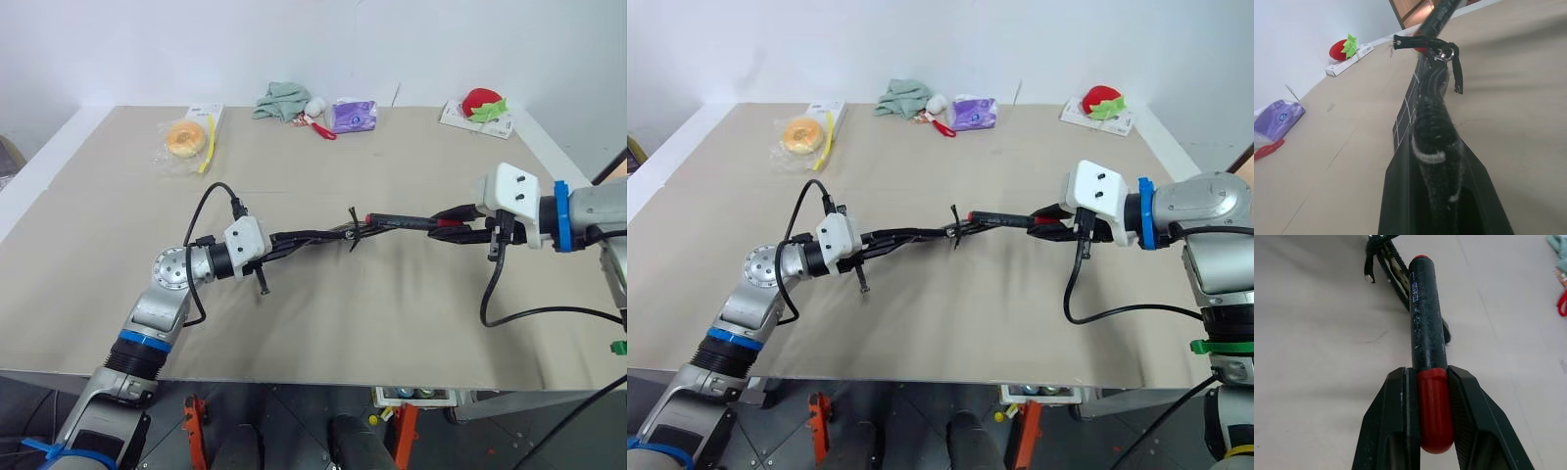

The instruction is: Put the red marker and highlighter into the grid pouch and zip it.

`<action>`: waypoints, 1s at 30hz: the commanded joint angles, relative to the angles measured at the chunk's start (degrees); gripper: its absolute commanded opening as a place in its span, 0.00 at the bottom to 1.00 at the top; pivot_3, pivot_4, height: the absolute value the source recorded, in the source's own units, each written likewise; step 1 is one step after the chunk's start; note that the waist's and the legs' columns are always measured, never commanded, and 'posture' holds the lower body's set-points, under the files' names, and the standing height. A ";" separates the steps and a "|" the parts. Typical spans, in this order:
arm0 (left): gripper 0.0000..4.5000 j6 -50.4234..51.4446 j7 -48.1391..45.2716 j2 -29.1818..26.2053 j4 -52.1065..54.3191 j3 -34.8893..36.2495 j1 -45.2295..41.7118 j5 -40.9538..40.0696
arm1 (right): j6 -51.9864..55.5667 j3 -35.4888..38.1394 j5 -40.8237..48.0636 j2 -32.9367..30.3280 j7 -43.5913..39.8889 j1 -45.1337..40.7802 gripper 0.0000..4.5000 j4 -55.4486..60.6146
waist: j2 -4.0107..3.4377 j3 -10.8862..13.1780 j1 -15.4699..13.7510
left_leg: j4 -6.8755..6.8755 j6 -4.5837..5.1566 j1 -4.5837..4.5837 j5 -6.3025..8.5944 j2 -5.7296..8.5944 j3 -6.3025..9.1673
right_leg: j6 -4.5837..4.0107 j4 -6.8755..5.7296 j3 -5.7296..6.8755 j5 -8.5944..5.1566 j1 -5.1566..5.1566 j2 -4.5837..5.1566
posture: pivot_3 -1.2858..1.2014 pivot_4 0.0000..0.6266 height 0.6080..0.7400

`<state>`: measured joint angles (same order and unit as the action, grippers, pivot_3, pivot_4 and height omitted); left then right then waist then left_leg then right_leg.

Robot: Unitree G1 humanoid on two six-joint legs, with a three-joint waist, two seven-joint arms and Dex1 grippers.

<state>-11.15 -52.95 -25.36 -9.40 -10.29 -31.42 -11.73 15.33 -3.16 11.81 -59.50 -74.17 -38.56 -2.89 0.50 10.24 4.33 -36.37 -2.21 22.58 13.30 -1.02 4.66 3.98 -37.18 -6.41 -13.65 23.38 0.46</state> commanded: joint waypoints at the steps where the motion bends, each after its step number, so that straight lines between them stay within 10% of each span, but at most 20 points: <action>1: 0.00 0.13 0.16 0.11 3.08 1.92 -0.61 -1.19 | -1.74 0.20 -1.68 -1.57 -1.03 -1.50 0.11 -0.86 | 0.00 0.00 -0.04 | 0.00 0.00 0.00 0.00 0.00 0.00 | 0.01 0.00 -0.01 -0.01 0.00 0.00 | 0.52 0.24 1.00; 30: 0.00 0.31 0.94 0.36 3.38 1.88 0.20 -0.67 | -1.13 1.70 -1.83 -4.13 -4.03 0.02 0.11 -2.87 | -0.01 0.01 -0.22 | 0.00 0.01 0.03 0.01 0.03 0.03 | -0.09 -0.01 0.00 0.01 0.01 0.03 | 0.52 0.24 1.00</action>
<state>-10.69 -52.48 -25.23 -7.86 -10.22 -30.85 -11.71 15.12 -2.19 10.31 -63.16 -78.40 -37.68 -6.02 0.49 10.24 4.12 -36.36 -2.20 22.61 13.31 -0.99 4.69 3.88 -37.19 -6.41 -13.64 23.39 0.49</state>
